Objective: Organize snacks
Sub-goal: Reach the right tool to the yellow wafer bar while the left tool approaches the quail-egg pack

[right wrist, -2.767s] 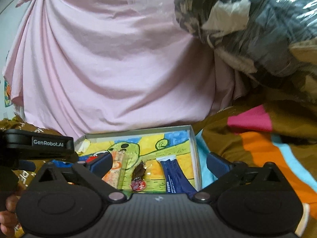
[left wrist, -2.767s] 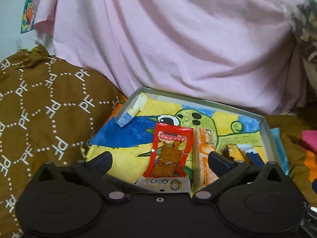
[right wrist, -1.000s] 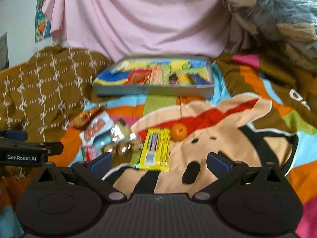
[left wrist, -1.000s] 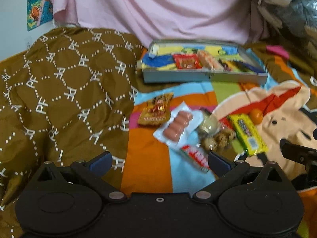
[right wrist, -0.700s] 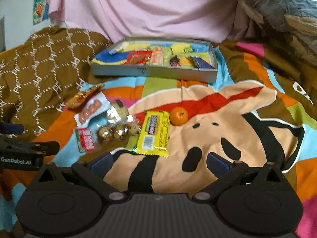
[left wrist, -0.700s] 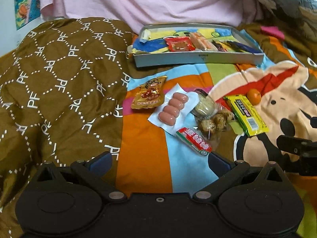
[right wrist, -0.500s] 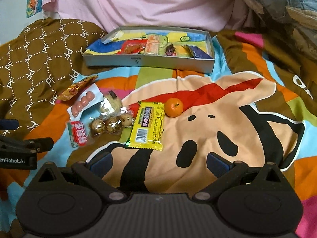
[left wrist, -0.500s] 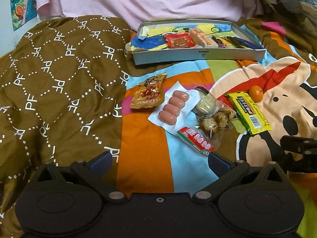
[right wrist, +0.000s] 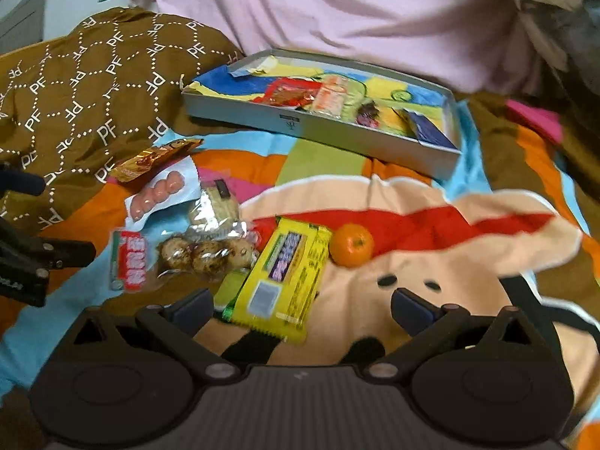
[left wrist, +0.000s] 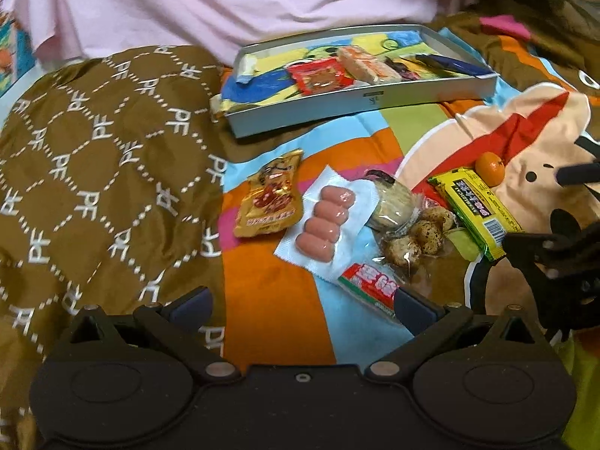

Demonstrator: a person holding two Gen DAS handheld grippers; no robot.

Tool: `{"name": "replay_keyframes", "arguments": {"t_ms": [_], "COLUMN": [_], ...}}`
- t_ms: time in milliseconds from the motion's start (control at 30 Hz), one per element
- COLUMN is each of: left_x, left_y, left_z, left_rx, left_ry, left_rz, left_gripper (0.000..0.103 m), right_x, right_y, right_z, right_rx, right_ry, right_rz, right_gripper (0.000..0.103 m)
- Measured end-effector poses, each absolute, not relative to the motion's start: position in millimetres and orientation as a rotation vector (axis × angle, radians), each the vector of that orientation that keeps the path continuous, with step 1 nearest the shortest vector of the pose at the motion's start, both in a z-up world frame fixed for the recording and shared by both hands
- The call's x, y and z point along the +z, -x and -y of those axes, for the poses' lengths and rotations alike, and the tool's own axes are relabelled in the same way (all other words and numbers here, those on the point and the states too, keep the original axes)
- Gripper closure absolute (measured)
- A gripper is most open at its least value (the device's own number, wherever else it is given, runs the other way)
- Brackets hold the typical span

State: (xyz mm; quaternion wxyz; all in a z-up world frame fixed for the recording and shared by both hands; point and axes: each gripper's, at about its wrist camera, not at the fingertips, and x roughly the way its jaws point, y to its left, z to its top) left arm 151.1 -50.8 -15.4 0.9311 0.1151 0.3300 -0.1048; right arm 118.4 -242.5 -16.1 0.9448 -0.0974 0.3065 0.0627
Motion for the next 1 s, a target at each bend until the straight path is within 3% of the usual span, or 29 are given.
{"name": "replay_keyframes", "arguments": {"t_ms": [400, 700, 1000], "left_x": [-18.8, -14.6, -20.9], "left_y": [-184.2, -189.6, -188.5], "left_z": [61.0, 68.1, 98.2], "left_rx": [-0.337, -0.444, -0.642], "left_ry": [-0.244, -0.225, -0.293], "left_rz": [-0.695, -0.684, -0.699], "left_gripper": [0.001, 0.004, 0.012], "right_x": [-39.9, -41.5, -28.1], "right_y": [-153.3, -151.0, -134.8], "right_z": [246.9, 241.1, 268.8], "right_rx": [0.152, 0.181, 0.22], "right_ry": [0.128, 0.161, 0.155], "right_rz": [-0.635, -0.693, -0.768], "right_gripper": [0.003, 0.044, 0.051]}}
